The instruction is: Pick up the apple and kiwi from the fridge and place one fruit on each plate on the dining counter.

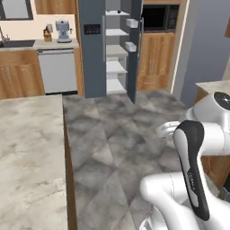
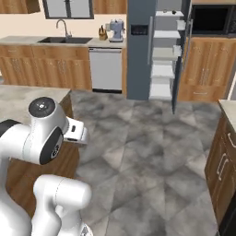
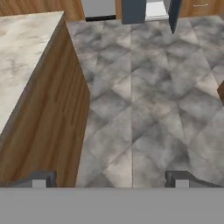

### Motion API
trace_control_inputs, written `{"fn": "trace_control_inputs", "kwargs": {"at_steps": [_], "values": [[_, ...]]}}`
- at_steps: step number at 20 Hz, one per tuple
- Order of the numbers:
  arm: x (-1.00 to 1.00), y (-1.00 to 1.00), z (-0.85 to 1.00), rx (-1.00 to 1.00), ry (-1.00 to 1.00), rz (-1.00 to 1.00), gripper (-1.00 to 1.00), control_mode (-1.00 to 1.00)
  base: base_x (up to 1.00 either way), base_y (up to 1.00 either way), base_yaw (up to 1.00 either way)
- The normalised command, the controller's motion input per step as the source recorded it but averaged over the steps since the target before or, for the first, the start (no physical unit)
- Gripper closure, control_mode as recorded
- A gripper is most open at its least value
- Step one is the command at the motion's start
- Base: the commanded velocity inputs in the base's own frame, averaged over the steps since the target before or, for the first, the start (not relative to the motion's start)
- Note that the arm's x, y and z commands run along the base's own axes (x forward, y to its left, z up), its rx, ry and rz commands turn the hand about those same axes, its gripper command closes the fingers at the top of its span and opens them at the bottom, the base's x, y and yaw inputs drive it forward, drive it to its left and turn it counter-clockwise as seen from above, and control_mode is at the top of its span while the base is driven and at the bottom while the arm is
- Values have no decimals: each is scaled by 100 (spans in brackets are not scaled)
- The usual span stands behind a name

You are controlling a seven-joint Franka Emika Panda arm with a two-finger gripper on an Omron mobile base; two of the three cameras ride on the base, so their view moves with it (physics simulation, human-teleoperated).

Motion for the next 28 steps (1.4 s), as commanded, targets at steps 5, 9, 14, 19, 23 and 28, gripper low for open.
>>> {"fn": "trace_control_inputs", "kwargs": {"at_steps": [5,9,14,19,23,28], "values": [[0,0,0,0,0,0,-100,100,100,-69,24],[0,0,0,0,0,0,-100,100,100,-54,17],[0,0,0,0,0,0,-100,100,100,-41,3],[0,0,0,0,0,0,-100,100,100,-22,0],[0,0,0,0,0,0,-100,100,100,-5,-6],[0,0,0,0,0,0,-100,100,100,-2,-12]]}}
